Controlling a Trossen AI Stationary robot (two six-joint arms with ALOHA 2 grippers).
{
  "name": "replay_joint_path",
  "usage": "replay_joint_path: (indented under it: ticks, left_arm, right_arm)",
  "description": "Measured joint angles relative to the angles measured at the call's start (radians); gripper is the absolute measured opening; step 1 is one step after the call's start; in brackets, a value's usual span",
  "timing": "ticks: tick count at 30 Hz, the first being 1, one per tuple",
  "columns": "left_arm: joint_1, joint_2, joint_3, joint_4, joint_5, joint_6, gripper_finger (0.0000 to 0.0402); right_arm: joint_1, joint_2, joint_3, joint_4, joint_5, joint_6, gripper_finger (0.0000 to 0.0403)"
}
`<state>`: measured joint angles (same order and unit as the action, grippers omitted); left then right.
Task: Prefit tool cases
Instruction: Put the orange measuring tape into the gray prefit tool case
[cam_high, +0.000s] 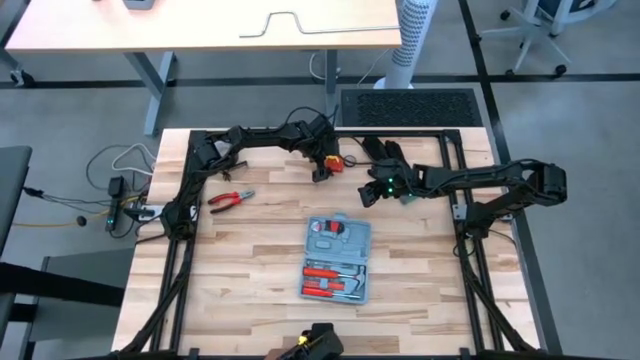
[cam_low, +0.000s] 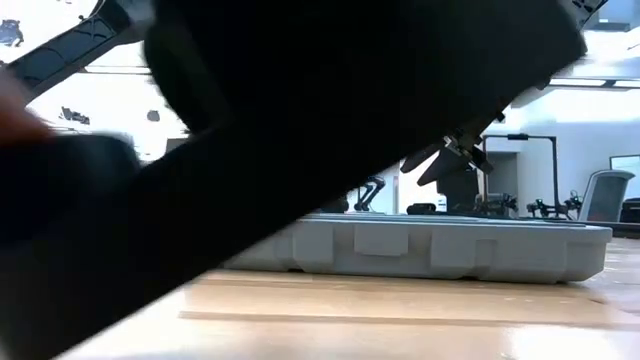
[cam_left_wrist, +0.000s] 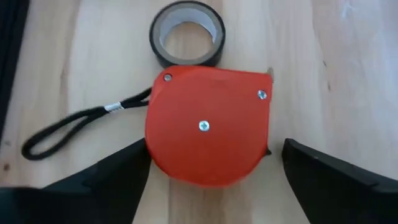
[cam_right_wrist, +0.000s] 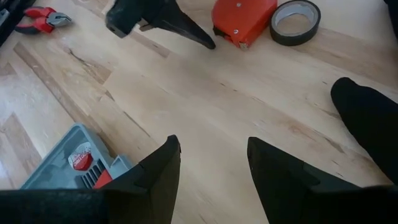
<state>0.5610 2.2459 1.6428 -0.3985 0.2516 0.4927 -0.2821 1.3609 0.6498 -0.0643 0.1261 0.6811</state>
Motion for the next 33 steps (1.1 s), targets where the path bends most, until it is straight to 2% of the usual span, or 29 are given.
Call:
replay_joint_path:
  ticks: [13,19,26,30,33]
  left_arm:
    - [-0.011,-0.001,0.0,-0.007,0.005,-0.09,0.0259]
    - [-0.013,-0.001,0.0,-0.002,0.009,-0.08,0.0256]
    - [-0.013,-0.002,0.0,-0.012,0.032,-0.19,0.0256]
    - [-0.014,-0.023,0.0,-0.052,0.032,-0.232,0.0249]
    - [-0.011,-0.044,0.0,-0.059,0.023,-0.257,0.0224]
  right_arm:
    - [-0.002,0.0,0.0,-0.007,0.001,0.0,0.0196]
    - [-0.002,0.0,0.0,-0.009,0.001,0.0,0.0196]
    - [-0.007,0.0,0.0,-0.011,-0.009,0.008,0.0195]
    - [-0.058,0.011,0.0,-0.004,-0.012,0.051,0.016]
    - [-0.119,0.045,0.0,0.048,-0.093,0.049,0.009]
